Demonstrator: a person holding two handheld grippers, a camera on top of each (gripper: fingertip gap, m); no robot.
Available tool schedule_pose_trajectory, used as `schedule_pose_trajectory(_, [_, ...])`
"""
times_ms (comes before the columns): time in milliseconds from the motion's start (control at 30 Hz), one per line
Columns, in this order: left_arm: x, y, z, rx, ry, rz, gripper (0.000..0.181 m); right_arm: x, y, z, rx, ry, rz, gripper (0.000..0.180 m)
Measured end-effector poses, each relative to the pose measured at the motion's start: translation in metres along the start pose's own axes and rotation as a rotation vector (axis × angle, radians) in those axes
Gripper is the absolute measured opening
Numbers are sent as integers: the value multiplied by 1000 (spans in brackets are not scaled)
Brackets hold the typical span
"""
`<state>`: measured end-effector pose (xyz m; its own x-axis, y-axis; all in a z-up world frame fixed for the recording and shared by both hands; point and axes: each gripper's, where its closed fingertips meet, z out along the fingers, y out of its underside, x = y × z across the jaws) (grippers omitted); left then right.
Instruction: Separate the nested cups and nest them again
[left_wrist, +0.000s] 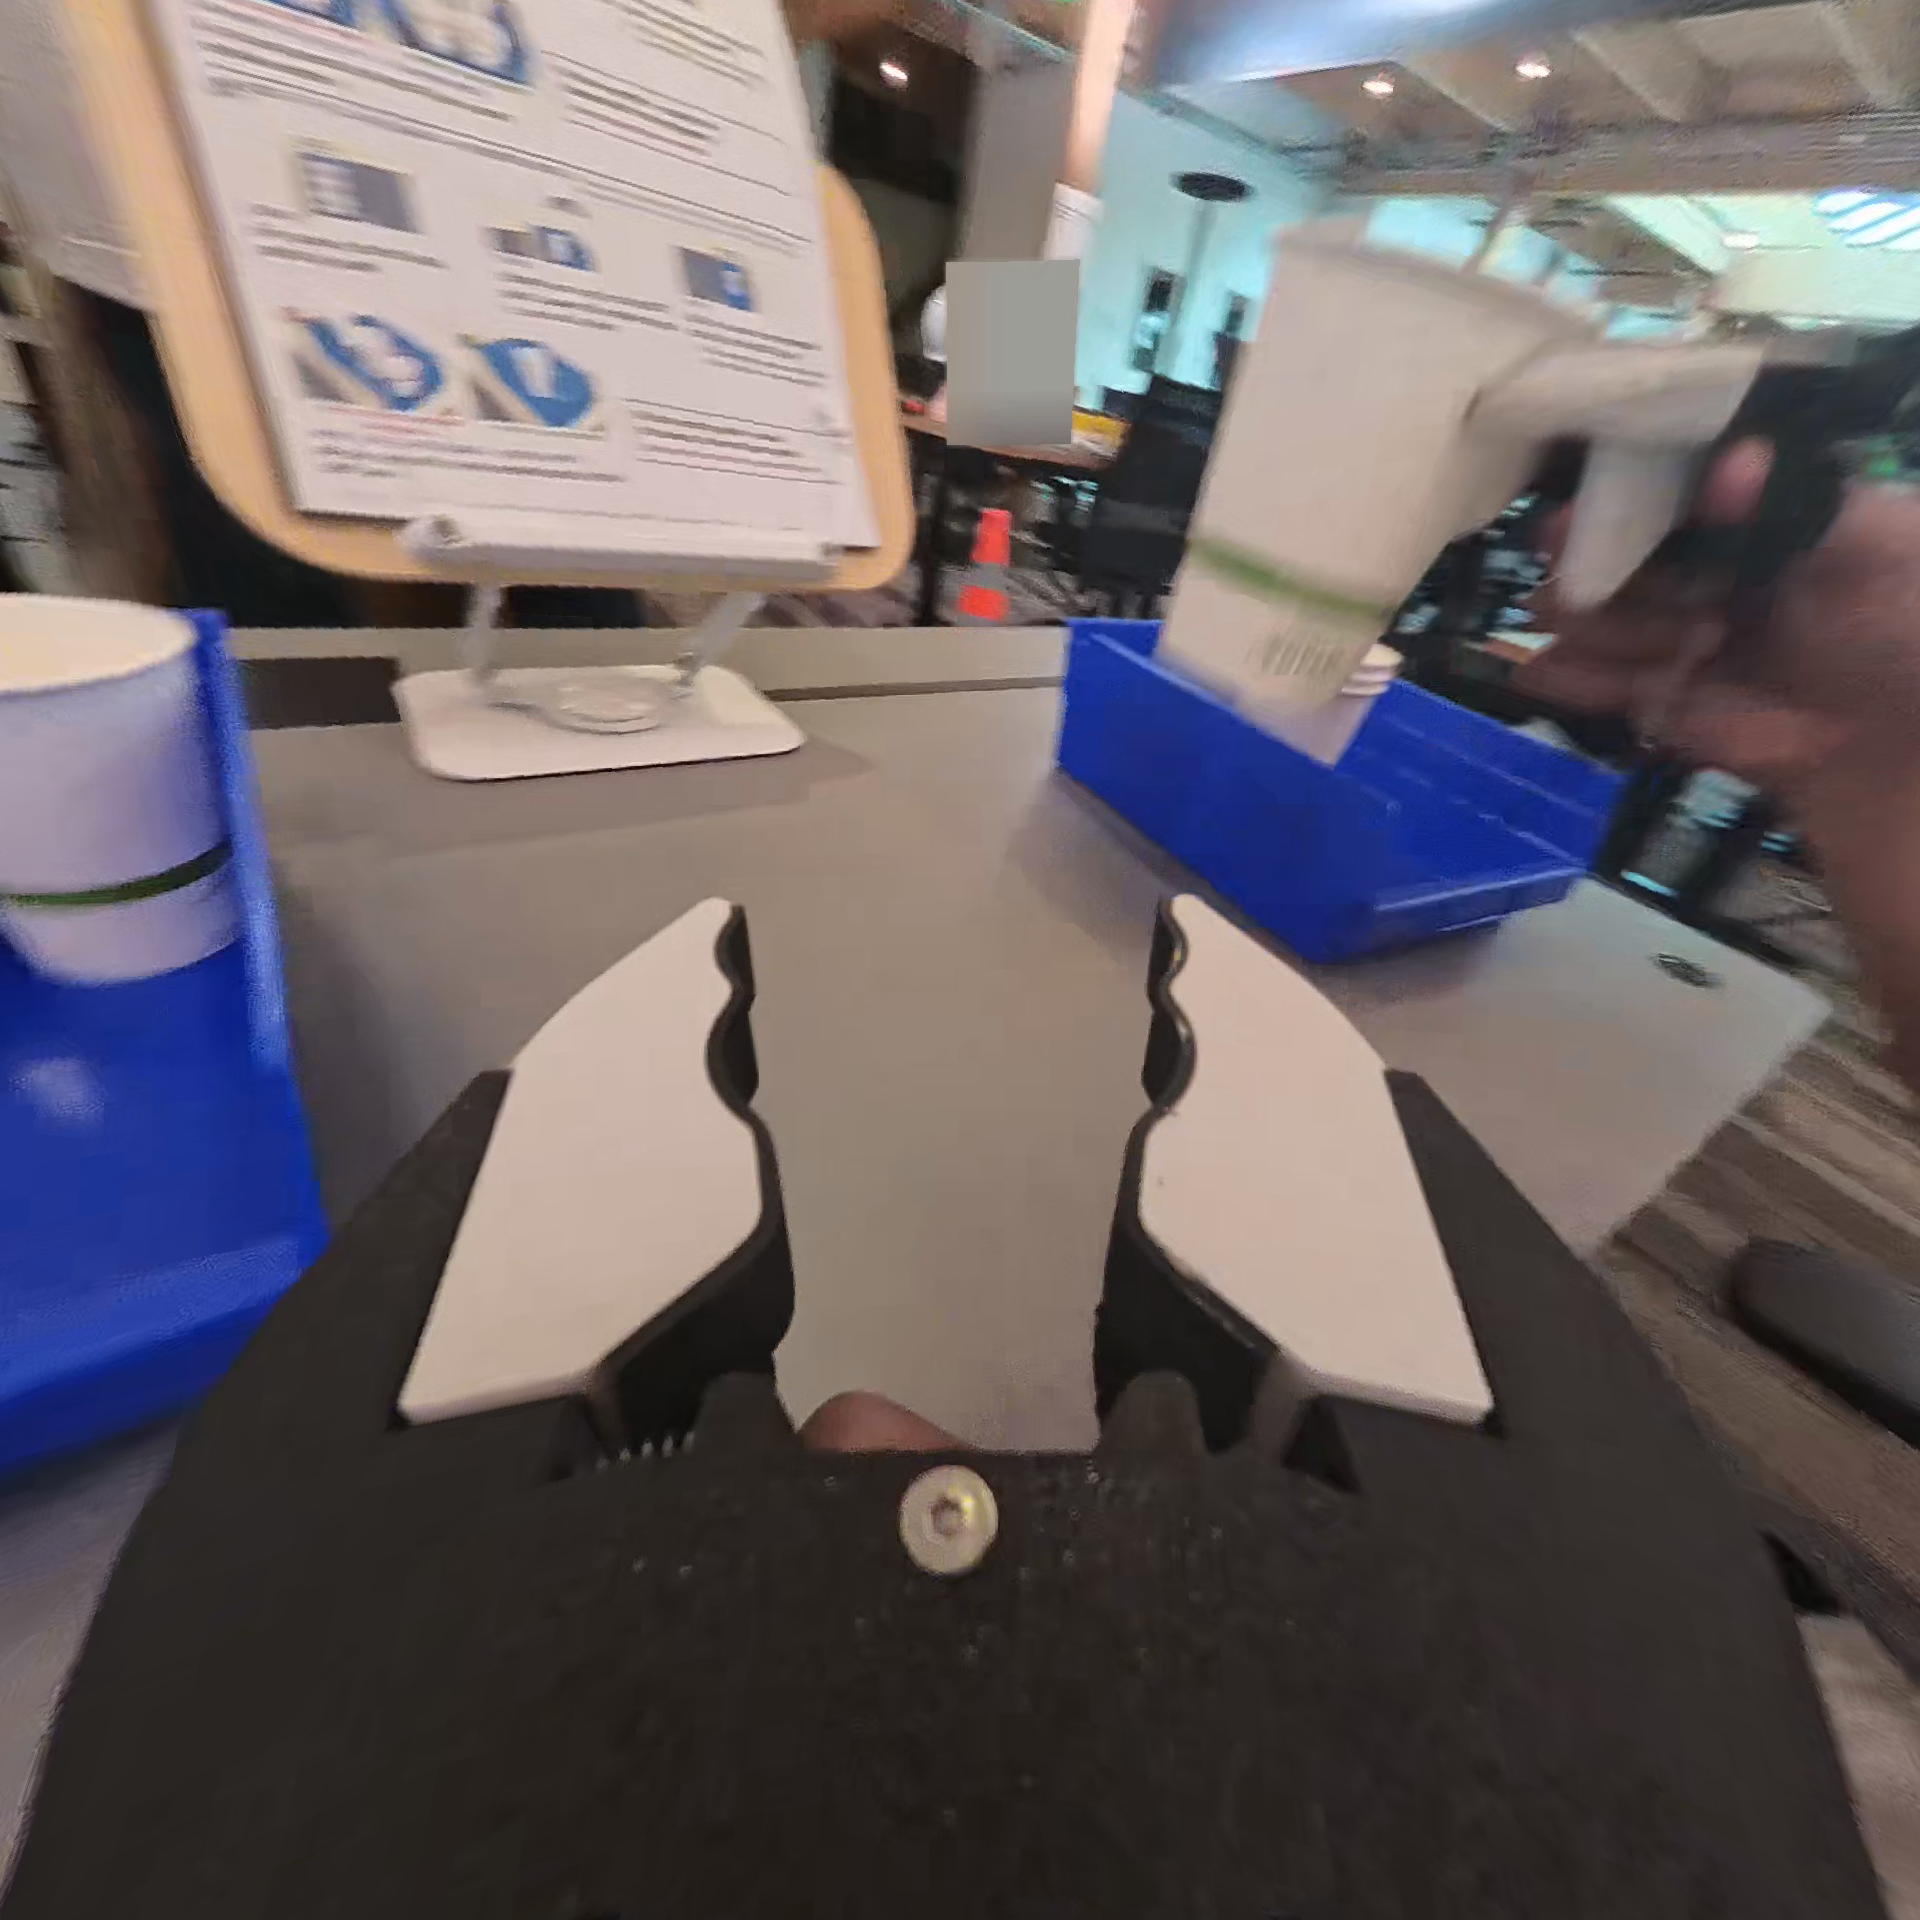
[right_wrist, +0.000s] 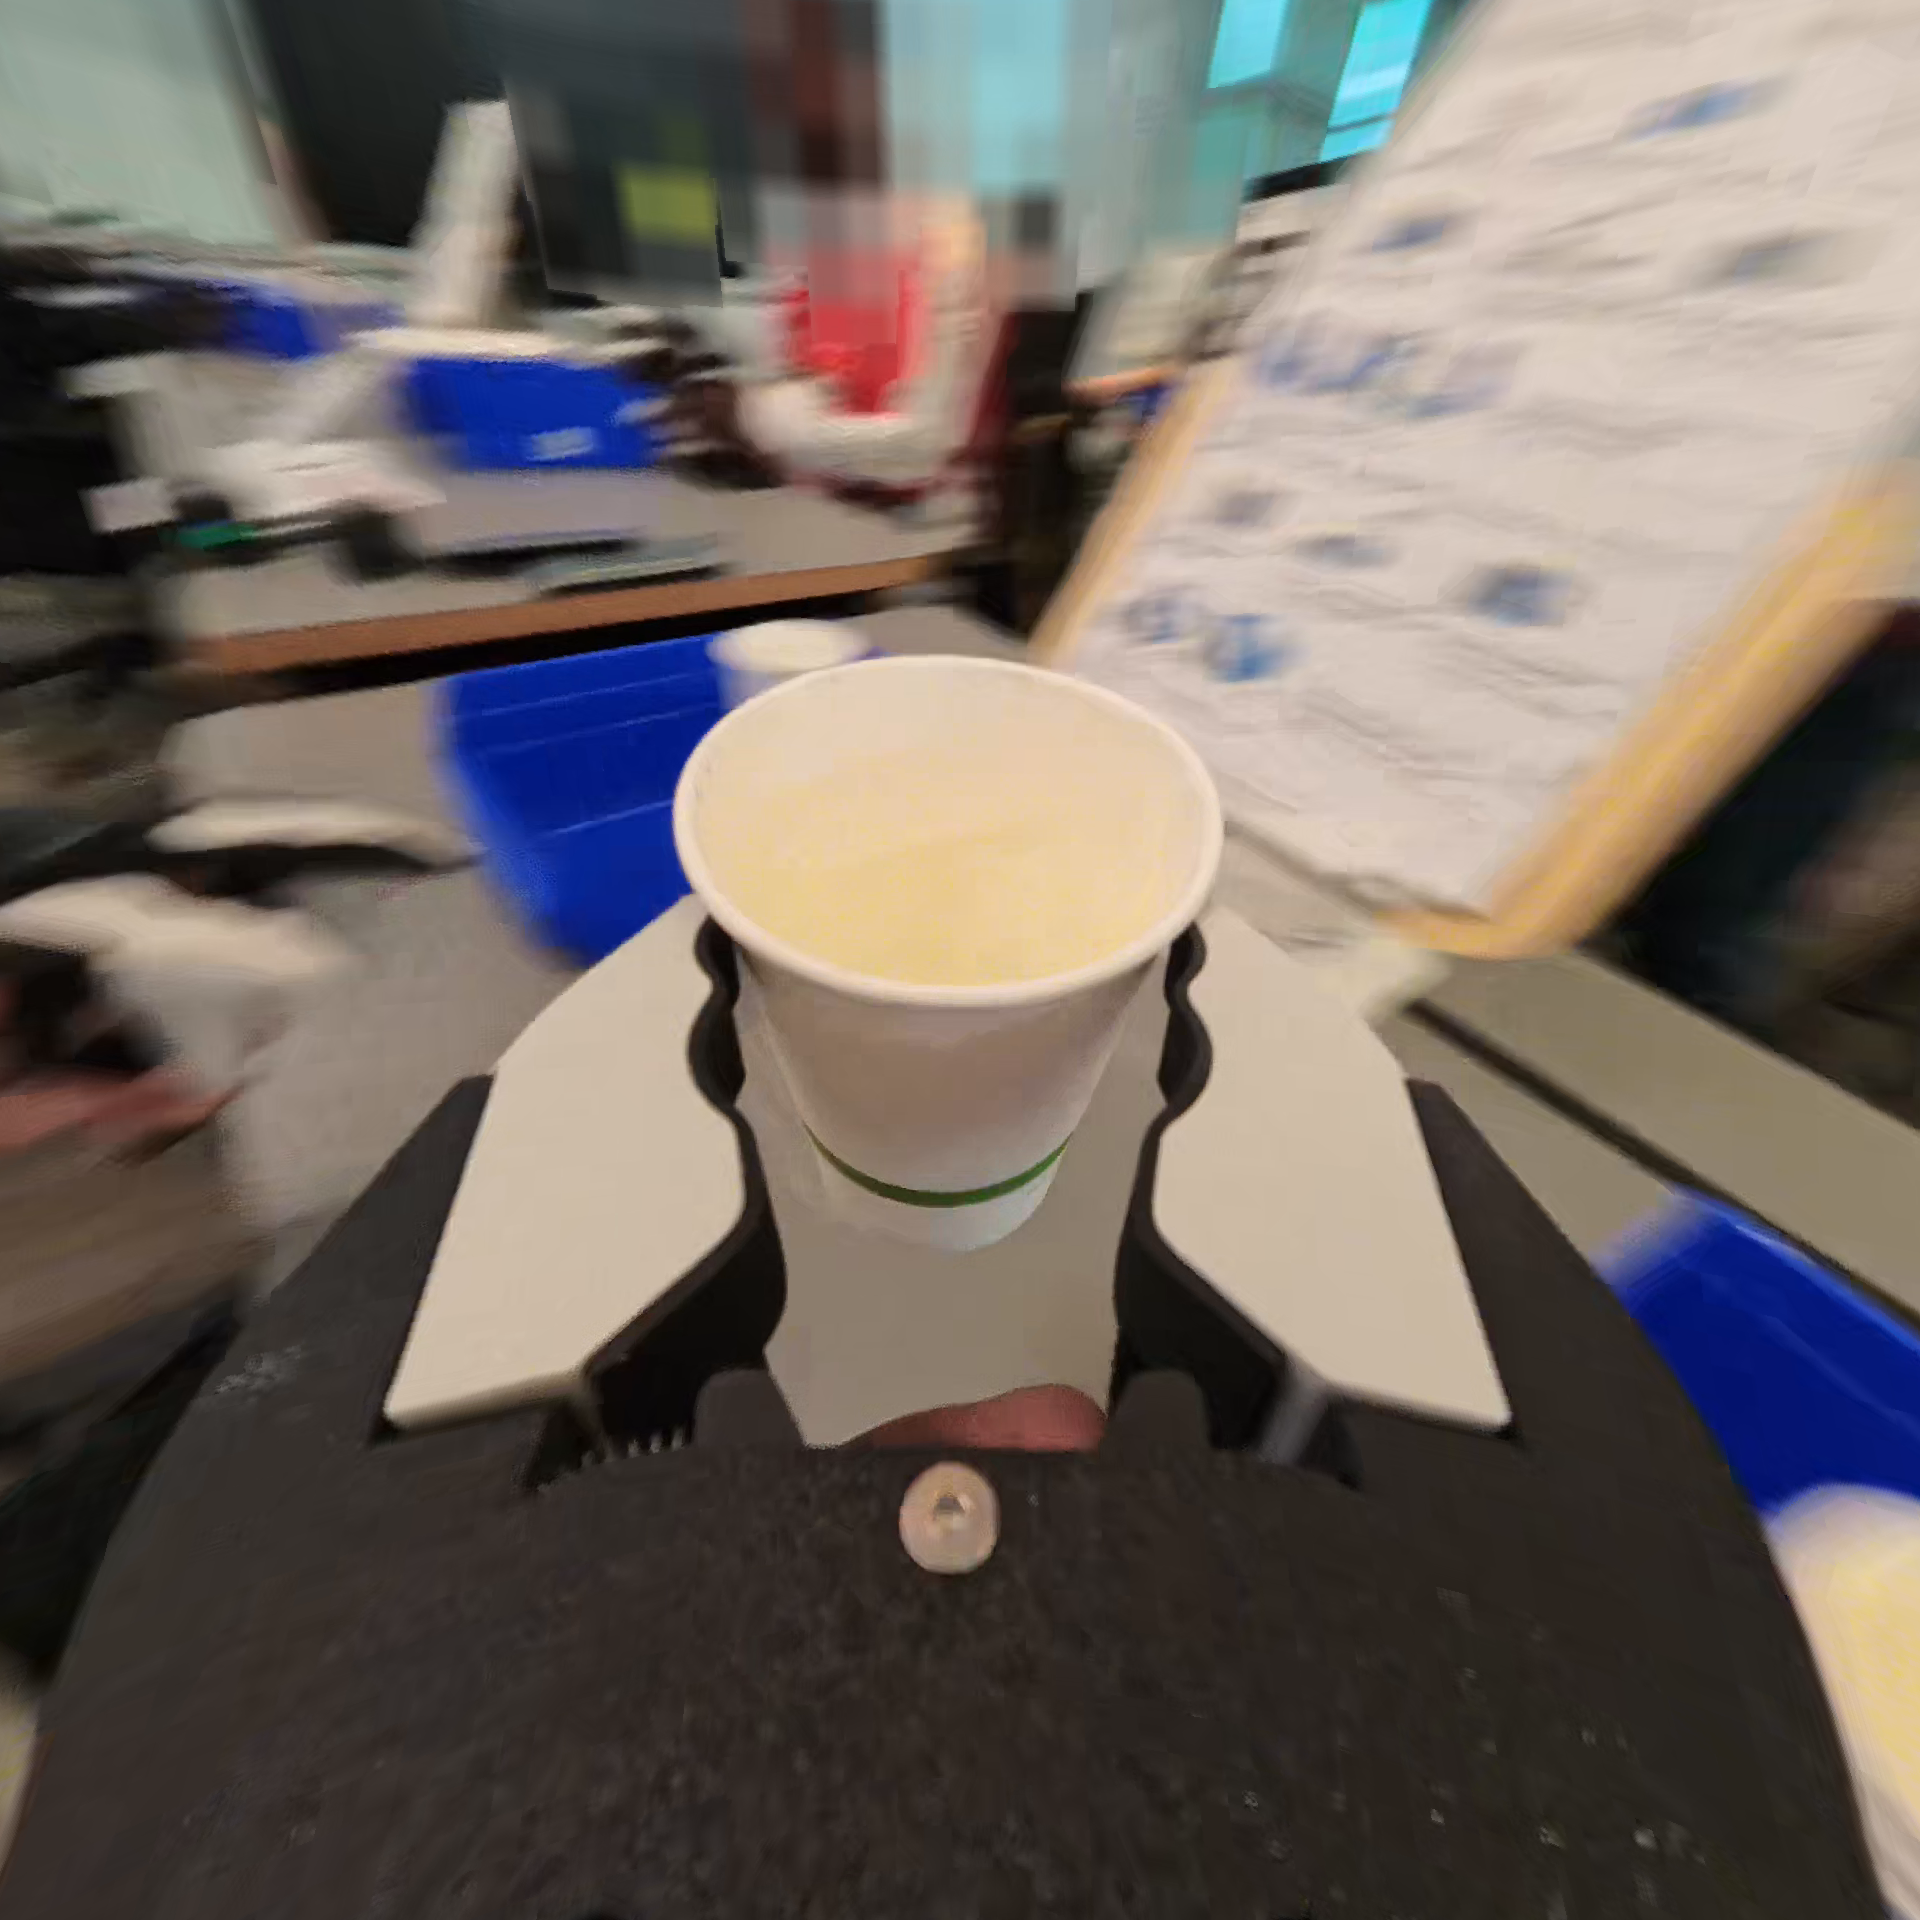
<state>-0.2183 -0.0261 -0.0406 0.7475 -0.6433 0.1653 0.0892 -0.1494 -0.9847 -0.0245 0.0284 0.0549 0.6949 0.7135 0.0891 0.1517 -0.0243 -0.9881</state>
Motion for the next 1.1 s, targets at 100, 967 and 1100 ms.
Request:
schedule_pose_trajectory(100, [-5,21,-10,7,-90,5,69,106,-16,-62,34,410,72,79])
schedule_pose_trajectory(967, [22,68,7,-171,102,-21,71,217,147,-105,-553,459,236,90])
schedule_pose_trajectory(1100, [-2,56,0,-157,-9,16,74,171,104,-105,-354,453,206,87])
